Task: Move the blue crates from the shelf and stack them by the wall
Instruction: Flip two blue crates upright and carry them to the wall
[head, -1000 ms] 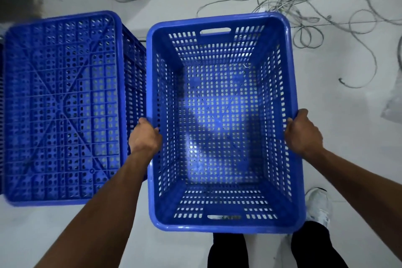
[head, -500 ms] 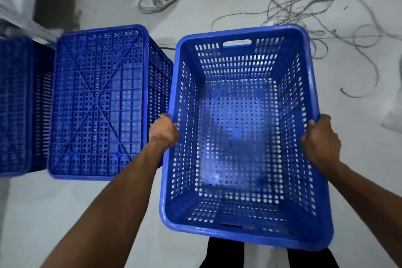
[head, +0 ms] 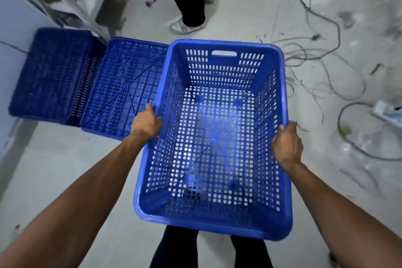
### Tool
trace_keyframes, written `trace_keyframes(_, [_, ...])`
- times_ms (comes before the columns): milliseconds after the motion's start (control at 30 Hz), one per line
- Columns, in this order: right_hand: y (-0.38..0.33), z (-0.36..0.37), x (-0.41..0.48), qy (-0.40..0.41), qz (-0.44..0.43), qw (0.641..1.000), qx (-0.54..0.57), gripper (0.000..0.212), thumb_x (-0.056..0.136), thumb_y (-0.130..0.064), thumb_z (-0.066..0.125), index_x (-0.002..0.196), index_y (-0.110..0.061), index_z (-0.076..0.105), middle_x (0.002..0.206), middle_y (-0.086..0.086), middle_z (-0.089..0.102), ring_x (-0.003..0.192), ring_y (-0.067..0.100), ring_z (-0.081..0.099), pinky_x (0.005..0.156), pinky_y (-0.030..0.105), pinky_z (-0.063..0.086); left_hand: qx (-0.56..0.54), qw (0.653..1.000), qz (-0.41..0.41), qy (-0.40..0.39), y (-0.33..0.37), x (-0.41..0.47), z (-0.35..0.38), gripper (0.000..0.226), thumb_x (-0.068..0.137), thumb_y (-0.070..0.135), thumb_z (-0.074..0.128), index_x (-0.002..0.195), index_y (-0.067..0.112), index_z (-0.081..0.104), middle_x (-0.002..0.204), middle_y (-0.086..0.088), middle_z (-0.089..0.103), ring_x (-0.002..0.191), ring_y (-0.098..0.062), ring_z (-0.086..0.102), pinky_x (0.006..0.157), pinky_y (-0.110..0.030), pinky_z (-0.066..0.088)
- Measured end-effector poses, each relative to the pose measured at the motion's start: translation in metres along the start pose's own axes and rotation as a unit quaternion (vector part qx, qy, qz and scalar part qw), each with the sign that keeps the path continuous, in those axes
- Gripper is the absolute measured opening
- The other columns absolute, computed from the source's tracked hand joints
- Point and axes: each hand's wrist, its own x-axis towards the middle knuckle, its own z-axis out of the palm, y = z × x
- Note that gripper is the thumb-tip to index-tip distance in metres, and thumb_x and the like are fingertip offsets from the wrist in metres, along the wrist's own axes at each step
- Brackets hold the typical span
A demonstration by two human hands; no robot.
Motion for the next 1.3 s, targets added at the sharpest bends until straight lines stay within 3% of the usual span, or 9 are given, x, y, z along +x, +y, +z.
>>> trace_keyframes(333, [-0.067, -0.097, -0.057, -0.029, -0.181, 0.982, -0.046, 0.029, 0.103, -0.019, 0.037, 0.120, 0.003, 0.042, 0.109, 0.027, 0.060, 0.091, 0.047, 0.061, 0.075, 0.047, 0.045, -0.125, 0.979, -0.133, 0.088, -0.052, -0.168, -0.056, 0.036, 0.095, 0.030, 0.054, 0.120, 0.005, 0.045, 0.111, -0.024, 0.064, 0.100, -0.043, 0.060, 0.077, -0.043, 0.045])
trace_keyframes(500, [-0.125, -0.101, -0.096, -0.050, -0.279, 0.955, -0.084, 0.034, 0.093, -0.001, 0.049, 0.125, 0.008, 0.041, 0.106, 0.025, 0.060, 0.089, 0.042, 0.061, 0.076, 0.051, 0.051, -0.171, 0.955, -0.215, 0.115, -0.109, -0.232, -0.063, 0.030, 0.094, 0.028, 0.056, 0.111, 0.006, 0.046, 0.112, -0.023, 0.063, 0.099, -0.041, 0.060, 0.079, -0.041, 0.046])
trace_keyframes(667, [-0.188, -0.069, -0.152, -0.081, -0.364, 0.922, -0.107, 0.028, 0.093, -0.006, 0.045, 0.118, 0.004, 0.041, 0.107, 0.026, 0.060, 0.091, 0.044, 0.061, 0.078, 0.050, 0.049, -0.206, 0.922, -0.289, 0.154, -0.186, -0.290, -0.060, 0.024, 0.095, 0.028, 0.055, 0.105, 0.009, 0.044, 0.103, -0.016, 0.061, 0.084, -0.032, 0.054, 0.073, -0.038, 0.043])
trace_keyframes(867, [-0.265, -0.013, -0.246, -0.099, -0.437, 0.889, -0.093, 0.029, 0.103, -0.020, 0.032, 0.121, 0.001, 0.042, 0.113, 0.028, 0.060, 0.097, 0.047, 0.059, 0.077, 0.047, 0.041, -0.234, 0.886, -0.353, 0.189, -0.305, -0.351, -0.049, 0.028, 0.093, 0.029, 0.055, 0.107, 0.006, 0.047, 0.107, -0.022, 0.064, 0.087, -0.036, 0.057, 0.075, -0.039, 0.044])
trace_keyframes(967, [-0.302, 0.016, -0.297, -0.119, -0.466, 0.871, -0.101, 0.029, 0.104, -0.021, 0.032, 0.120, 0.001, 0.042, 0.113, 0.028, 0.060, 0.097, 0.047, 0.059, 0.073, 0.046, 0.038, -0.249, 0.870, -0.377, 0.197, -0.364, -0.377, -0.046, 0.025, 0.092, 0.029, 0.056, 0.101, 0.008, 0.045, 0.105, -0.022, 0.063, 0.084, -0.034, 0.054, 0.072, -0.038, 0.042])
trace_keyframes(1133, [-0.363, 0.065, -0.383, -0.154, -0.505, 0.842, -0.114, 0.029, 0.104, -0.021, 0.034, 0.121, 0.001, 0.042, 0.114, 0.025, 0.060, 0.098, 0.045, 0.059, 0.071, 0.043, 0.033, -0.275, 0.840, -0.420, 0.207, -0.460, -0.416, -0.046, 0.032, 0.091, 0.030, 0.057, 0.109, 0.006, 0.049, 0.107, -0.021, 0.063, 0.096, -0.041, 0.059, 0.081, -0.042, 0.048])
trace_keyframes(1300, [-0.416, 0.109, -0.445, -0.182, -0.534, 0.818, -0.108, 0.029, 0.104, -0.023, 0.035, 0.120, 0.000, 0.043, 0.114, 0.023, 0.060, 0.097, 0.045, 0.058, 0.072, 0.044, 0.037, -0.291, 0.813, -0.456, 0.216, -0.532, -0.442, -0.047, 0.035, 0.090, 0.031, 0.056, 0.113, 0.004, 0.053, 0.108, -0.021, 0.064, 0.097, -0.039, 0.060, 0.080, -0.041, 0.047])
